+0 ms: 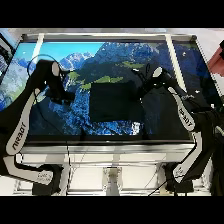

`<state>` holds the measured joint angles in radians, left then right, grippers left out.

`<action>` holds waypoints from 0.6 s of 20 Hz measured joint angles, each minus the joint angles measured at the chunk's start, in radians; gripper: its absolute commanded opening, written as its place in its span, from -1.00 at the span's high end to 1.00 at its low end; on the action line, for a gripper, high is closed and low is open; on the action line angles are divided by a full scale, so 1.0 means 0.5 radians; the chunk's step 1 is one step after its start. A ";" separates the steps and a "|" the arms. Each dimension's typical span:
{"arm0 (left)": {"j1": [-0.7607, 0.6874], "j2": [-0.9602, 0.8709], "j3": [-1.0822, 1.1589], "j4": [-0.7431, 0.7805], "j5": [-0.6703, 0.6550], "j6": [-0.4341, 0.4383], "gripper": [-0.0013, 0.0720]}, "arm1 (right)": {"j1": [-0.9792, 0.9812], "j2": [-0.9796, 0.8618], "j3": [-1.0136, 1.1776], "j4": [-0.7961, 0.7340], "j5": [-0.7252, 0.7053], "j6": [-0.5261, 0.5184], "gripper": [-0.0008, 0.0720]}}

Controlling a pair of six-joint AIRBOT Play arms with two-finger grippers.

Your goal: Fold the clothes and pants, and hang the long-sleeved shirts on hangers.

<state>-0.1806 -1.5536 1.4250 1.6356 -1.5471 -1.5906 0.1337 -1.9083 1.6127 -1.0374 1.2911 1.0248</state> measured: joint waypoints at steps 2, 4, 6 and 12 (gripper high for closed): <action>0.003 0.037 -0.154 0.025 0.032 0.000 -0.17 | -0.089 0.001 0.067 -0.115 0.051 0.073 0.90; 0.003 0.058 -0.249 0.043 0.067 0.000 -0.17 | -0.253 0.001 0.168 -0.315 0.121 0.130 0.90; 0.003 0.069 -0.299 0.054 0.077 0.001 -0.17 | -0.481 0.001 0.271 -0.489 0.249 0.192 0.90; 0.003 0.078 -0.347 0.063 0.175 0.001 -0.17 | -1.359 0.014 0.385 -0.830 0.522 0.505 0.90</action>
<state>-0.1791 -1.5146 1.2514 1.6669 -1.4597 -1.5902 -0.5457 -1.9011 1.8050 -1.4525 1.5520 1.2774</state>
